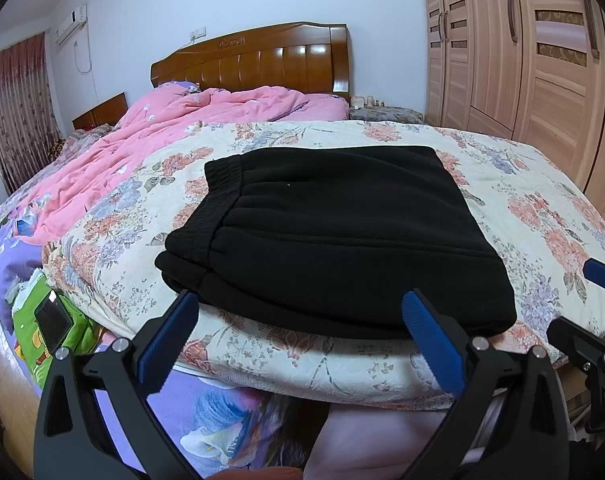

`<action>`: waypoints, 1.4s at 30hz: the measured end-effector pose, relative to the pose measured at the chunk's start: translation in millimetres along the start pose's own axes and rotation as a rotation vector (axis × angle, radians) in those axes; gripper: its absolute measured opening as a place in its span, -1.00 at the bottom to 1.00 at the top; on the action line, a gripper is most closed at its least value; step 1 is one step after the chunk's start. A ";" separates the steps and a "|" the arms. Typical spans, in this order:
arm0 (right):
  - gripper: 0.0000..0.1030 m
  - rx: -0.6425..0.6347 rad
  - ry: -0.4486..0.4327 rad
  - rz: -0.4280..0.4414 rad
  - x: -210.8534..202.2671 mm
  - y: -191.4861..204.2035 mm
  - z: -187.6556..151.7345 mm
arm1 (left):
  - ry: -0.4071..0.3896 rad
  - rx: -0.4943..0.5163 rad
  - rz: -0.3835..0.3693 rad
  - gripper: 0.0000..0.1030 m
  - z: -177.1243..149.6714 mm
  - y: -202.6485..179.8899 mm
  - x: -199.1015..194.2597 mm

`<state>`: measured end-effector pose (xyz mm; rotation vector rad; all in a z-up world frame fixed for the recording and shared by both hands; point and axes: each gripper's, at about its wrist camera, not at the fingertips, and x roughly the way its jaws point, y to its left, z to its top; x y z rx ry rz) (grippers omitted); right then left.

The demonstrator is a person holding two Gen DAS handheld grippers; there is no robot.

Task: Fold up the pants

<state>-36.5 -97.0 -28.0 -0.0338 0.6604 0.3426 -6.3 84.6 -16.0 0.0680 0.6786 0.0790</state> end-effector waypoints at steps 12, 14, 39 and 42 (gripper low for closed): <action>0.91 0.004 0.002 0.002 0.8 0.0 -1.5 | 0.004 0.006 -0.010 0.97 -0.7 -0.7 0.3; 0.91 0.006 0.002 0.002 1.0 0.6 -3.0 | 0.004 0.006 -0.010 0.97 -0.9 -0.4 0.4; 0.91 0.009 0.003 0.003 0.8 -0.3 -2.0 | -0.006 0.011 -0.026 0.97 0.1 -0.3 -2.6; 0.91 0.009 0.004 0.003 0.7 -1.1 -1.4 | -0.005 0.009 -0.030 0.97 0.0 0.5 -2.9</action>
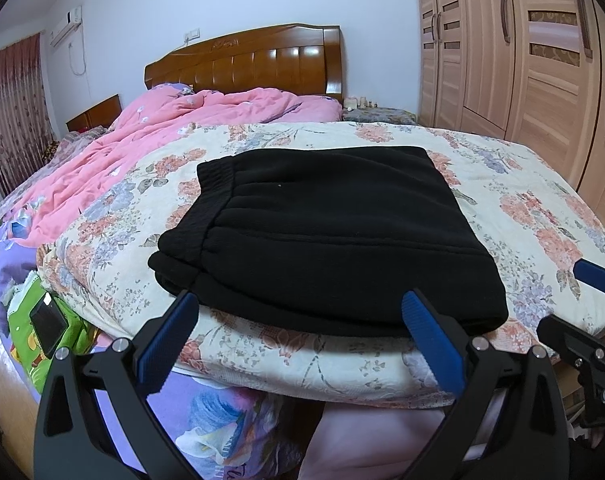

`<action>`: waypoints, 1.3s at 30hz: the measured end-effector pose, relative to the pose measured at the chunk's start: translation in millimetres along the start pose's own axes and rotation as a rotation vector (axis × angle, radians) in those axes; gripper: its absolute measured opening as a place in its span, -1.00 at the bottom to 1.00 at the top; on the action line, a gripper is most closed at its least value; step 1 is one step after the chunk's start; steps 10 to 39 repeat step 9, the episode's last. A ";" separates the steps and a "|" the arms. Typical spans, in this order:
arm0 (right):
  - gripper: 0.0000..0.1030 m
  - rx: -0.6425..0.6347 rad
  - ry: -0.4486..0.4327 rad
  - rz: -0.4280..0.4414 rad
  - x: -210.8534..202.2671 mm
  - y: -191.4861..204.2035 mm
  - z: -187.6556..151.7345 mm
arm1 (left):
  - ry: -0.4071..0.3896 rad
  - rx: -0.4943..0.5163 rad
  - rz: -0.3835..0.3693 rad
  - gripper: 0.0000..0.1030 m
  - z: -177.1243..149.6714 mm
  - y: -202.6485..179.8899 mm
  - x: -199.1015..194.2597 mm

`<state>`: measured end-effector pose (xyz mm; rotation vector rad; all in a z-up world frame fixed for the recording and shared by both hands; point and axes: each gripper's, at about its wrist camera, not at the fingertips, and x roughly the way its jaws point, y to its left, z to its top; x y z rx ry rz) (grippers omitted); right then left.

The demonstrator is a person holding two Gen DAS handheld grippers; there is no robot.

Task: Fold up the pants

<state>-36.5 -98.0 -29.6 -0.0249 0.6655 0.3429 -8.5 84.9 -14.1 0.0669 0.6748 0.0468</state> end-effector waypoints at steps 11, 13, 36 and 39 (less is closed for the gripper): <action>0.91 0.000 0.000 0.001 -0.3 0.3 -0.3 | 0.047 -0.031 -0.004 0.97 -1.9 10.2 10.6; 0.91 0.000 0.000 0.001 -0.3 0.3 -0.3 | 0.047 -0.031 -0.004 0.97 -1.9 10.2 10.6; 0.91 0.000 0.000 0.001 -0.3 0.3 -0.3 | 0.047 -0.031 -0.004 0.97 -1.9 10.2 10.6; 0.91 0.000 0.000 0.001 -0.3 0.3 -0.3 | 0.047 -0.031 -0.004 0.97 -1.9 10.2 10.6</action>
